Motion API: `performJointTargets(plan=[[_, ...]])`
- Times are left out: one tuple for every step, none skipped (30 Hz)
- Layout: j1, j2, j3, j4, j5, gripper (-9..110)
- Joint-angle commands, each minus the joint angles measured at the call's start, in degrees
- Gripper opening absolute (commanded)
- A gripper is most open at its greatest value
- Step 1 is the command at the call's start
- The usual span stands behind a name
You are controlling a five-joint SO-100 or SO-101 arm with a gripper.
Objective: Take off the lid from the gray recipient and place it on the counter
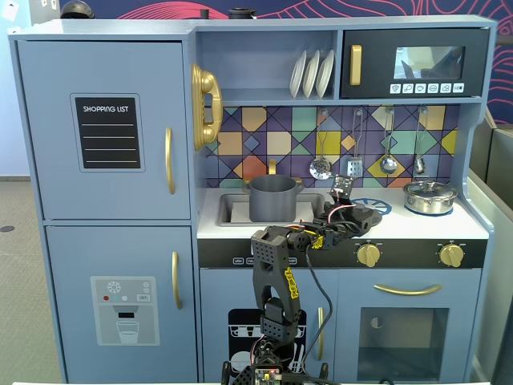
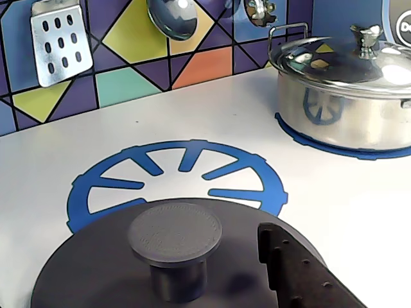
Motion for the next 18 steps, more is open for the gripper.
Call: performJointTargets(plan=[[0.53,3.25,-2.29,-0.97,0.97,52],[0.53,3.96,-3.25,-0.26,0.88,51],[0.62,4.83,-4.13,1.05,0.70,51],[0.62,5.89,-5.01,2.29,0.70,50],[0.62,7.38,-5.45,3.69,0.62,50],[0.53,8.96,-5.80,4.92,0.97,50],[0.44,10.55,-6.06,5.80,1.49,50],[0.44,12.39,-6.15,6.68,1.76,50],[0.44,14.77,-6.24,8.00,2.20,50],[0.35,17.67,-6.24,10.63,2.64,49],[0.44,20.92,-6.24,14.15,2.64,47],[0.62,24.43,-5.98,18.37,2.55,44],[0.35,28.65,-5.36,23.73,3.08,39],[-0.35,32.96,-5.19,31.11,3.52,32],[-1.41,37.18,-5.19,39.46,3.60,23],[-2.72,41.13,-5.10,46.58,4.57,17],[-4.31,44.74,-4.83,53.44,6.15,12],[-6.15,48.16,-4.83,60.64,7.21,7]])
